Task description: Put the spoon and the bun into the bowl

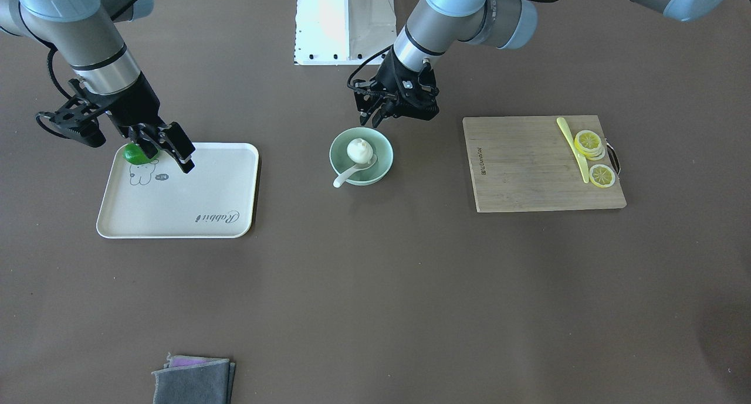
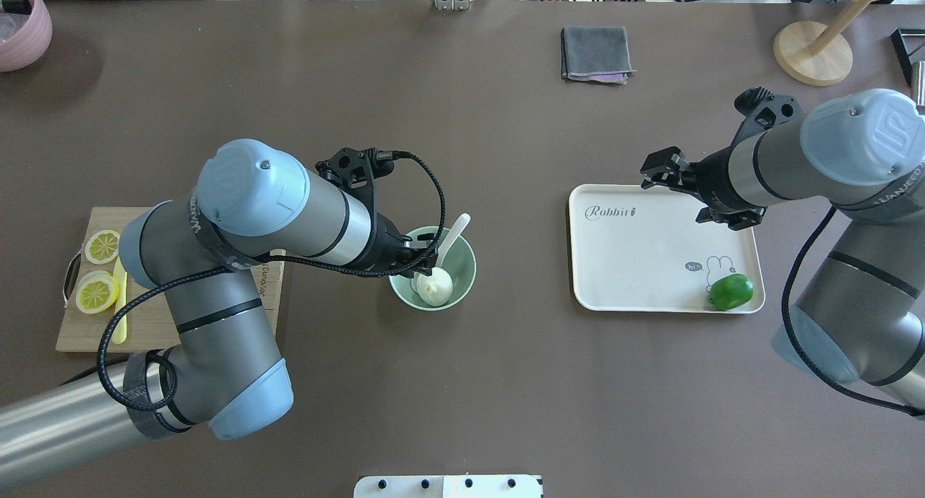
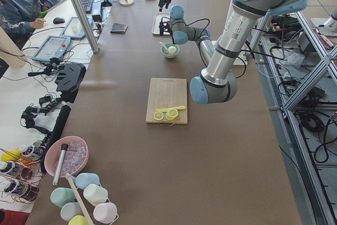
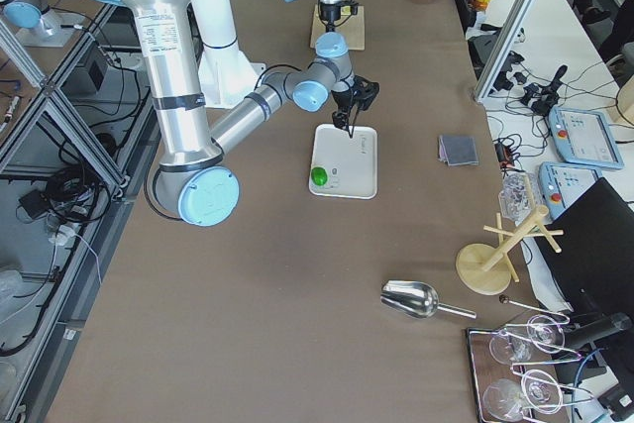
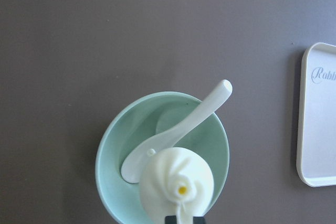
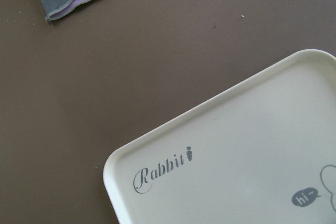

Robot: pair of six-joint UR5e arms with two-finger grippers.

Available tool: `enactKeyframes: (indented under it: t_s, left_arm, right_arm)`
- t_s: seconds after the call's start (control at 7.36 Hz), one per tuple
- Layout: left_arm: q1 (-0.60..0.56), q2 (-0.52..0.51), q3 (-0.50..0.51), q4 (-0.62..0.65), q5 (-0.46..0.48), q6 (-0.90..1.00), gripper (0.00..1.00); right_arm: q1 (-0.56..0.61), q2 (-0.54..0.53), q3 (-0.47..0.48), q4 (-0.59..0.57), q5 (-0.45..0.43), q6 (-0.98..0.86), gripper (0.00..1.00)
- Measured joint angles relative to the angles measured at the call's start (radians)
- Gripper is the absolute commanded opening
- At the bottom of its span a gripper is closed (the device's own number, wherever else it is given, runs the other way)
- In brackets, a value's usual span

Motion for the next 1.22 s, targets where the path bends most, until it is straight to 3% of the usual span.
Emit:
enactKeyframes:
  t_s: [0.27,0.54,0.95,1.22]
  left_arm:
    - [-0.02,0.051,-0.028,0.001,0.006,0.026,0.98]
    - [-0.172,0.166,-0.057,0.002,-0.12,0.198,0.98]
    - [-0.494,0.422,-0.096,0.002,-0.339,0.655,0.98]
    - [-0.681,0.565,-0.078,0.004,-0.388,0.99,0.98]
  right_arm:
    - [0.031,-0.034,0.005,0.002,0.027,-0.05,1.0]
    - [0.146,-0.109,0.006,0.01,0.128,-0.222,1.0]
    - [0.422,-0.25,-0.044,0.01,0.307,-0.702,1.0]
    - [0.607,-0.274,-0.185,0.01,0.423,-1.052,1.0]
